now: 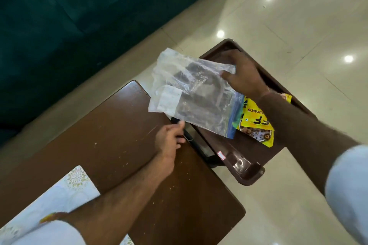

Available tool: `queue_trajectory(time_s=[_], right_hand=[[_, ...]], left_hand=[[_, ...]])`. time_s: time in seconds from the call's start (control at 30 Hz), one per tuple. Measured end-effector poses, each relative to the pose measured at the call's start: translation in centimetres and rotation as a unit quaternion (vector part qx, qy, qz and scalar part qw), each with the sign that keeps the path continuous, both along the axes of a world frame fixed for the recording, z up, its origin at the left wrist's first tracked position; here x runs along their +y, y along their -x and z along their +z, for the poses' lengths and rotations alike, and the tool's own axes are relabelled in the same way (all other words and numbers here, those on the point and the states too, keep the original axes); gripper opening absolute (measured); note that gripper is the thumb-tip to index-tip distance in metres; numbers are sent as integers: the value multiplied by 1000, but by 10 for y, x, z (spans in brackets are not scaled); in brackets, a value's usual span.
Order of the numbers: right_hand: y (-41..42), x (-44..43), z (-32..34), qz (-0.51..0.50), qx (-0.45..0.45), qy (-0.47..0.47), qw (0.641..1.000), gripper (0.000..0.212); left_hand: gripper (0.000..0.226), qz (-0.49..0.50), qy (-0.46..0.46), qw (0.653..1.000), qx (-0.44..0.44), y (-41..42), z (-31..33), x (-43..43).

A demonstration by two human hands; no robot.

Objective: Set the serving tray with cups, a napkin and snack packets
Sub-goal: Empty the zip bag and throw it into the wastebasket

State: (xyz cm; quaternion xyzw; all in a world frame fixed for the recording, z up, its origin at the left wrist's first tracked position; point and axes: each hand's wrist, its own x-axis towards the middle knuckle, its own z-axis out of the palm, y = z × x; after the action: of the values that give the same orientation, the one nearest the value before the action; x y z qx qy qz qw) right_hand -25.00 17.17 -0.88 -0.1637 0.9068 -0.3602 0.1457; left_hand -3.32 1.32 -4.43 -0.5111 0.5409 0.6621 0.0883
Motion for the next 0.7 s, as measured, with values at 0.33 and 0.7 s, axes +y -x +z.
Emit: queue_trajectory(time_s=[0.33, 0.7], right_hand=[[33, -38, -23, 97, -72, -270, 955, 56], [3, -46, -3, -47, -300, 45, 952, 14]], left_hand=[[9, 77, -25, 997, 10, 44, 1, 15], [35, 144, -50, 985, 84, 71, 47, -49]])
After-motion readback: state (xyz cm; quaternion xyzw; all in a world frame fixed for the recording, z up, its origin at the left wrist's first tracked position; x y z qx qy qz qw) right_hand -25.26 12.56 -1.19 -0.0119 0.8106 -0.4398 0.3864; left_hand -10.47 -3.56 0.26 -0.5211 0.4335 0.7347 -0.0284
